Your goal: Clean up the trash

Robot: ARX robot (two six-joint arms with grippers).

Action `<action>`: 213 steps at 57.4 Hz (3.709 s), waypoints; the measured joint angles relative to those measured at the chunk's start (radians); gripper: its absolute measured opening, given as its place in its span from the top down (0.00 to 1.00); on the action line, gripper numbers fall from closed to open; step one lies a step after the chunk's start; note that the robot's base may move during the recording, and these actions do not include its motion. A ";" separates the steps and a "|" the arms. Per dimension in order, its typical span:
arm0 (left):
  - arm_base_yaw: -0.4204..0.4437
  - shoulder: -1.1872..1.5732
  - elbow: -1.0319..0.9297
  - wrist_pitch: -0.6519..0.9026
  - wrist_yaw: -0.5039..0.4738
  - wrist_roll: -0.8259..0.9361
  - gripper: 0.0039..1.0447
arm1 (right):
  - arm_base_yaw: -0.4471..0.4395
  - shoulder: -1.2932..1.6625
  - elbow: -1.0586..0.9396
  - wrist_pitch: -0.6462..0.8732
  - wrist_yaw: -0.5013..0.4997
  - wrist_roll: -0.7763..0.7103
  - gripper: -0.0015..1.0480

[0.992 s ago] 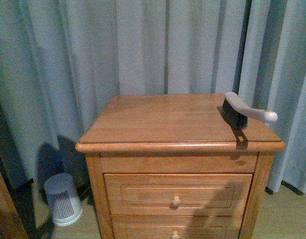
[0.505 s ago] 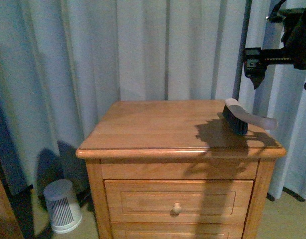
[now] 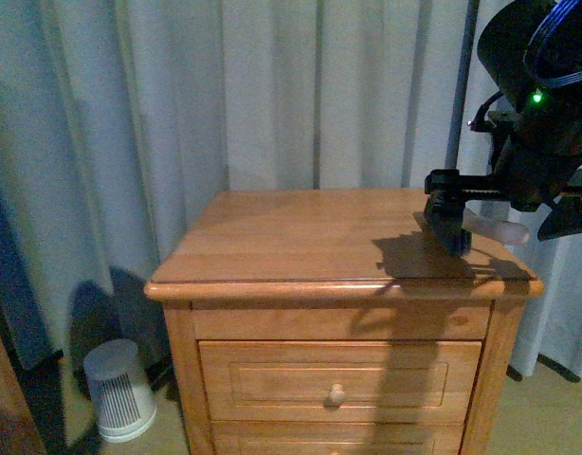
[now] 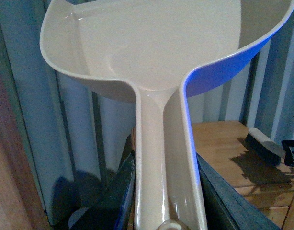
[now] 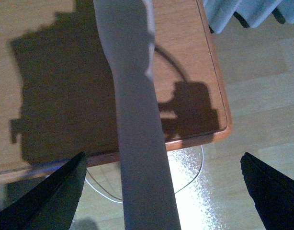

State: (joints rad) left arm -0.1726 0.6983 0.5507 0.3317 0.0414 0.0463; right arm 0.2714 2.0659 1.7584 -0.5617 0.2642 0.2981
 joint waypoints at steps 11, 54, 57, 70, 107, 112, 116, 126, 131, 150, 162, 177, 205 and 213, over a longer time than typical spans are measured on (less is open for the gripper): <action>0.000 0.000 0.000 0.000 0.000 0.000 0.73 | 0.000 0.013 -0.008 0.017 0.007 0.010 0.16; 0.000 0.000 0.000 0.000 0.000 0.000 0.73 | 0.005 -0.131 -0.225 0.360 0.118 -0.183 0.81; 0.000 0.000 0.000 0.000 0.000 0.000 0.73 | 0.017 -0.188 -0.281 0.439 0.131 -0.225 0.81; 0.000 0.000 0.000 0.000 0.000 0.000 0.73 | 0.098 -0.475 -0.559 0.701 0.185 -0.346 0.81; 0.000 0.000 0.000 0.000 0.000 0.000 0.73 | 0.234 -1.232 -1.192 0.835 0.471 -0.397 0.81; 0.000 0.000 0.000 0.000 0.000 0.000 0.73 | 0.223 -1.265 -1.217 0.816 0.472 -0.389 0.81; 0.000 0.000 0.000 0.000 0.000 0.000 0.73 | 0.213 -1.276 -1.221 0.819 0.460 -0.388 0.81; 0.000 0.000 0.000 0.000 0.000 0.000 0.73 | 0.182 -1.295 -1.227 0.864 0.438 -0.385 0.81; 0.000 0.000 0.000 0.000 0.000 0.000 0.73 | 0.180 -1.300 -1.227 0.869 0.435 -0.384 0.81; 0.000 0.000 0.000 0.000 0.000 0.000 0.73 | 0.178 -1.300 -1.227 0.869 0.431 -0.384 0.81; 0.000 0.000 0.000 0.000 0.000 0.000 0.73 | 0.178 -1.300 -1.227 0.869 0.431 -0.384 0.81; 0.000 0.002 0.000 0.000 0.005 0.000 0.73 | 0.175 -1.302 -1.227 0.869 0.435 -0.383 0.81; 0.003 0.000 -0.005 -0.003 -0.008 -0.006 0.73 | 0.176 -1.298 -1.228 0.871 0.428 -0.377 0.81; 0.003 0.001 -0.005 -0.003 0.001 -0.007 0.73 | 0.175 -1.301 -1.228 0.871 0.430 -0.377 0.81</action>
State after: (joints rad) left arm -0.1696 0.6991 0.5461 0.3286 0.0425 0.0395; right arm 0.4469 0.7650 0.5308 0.3096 0.6945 -0.0792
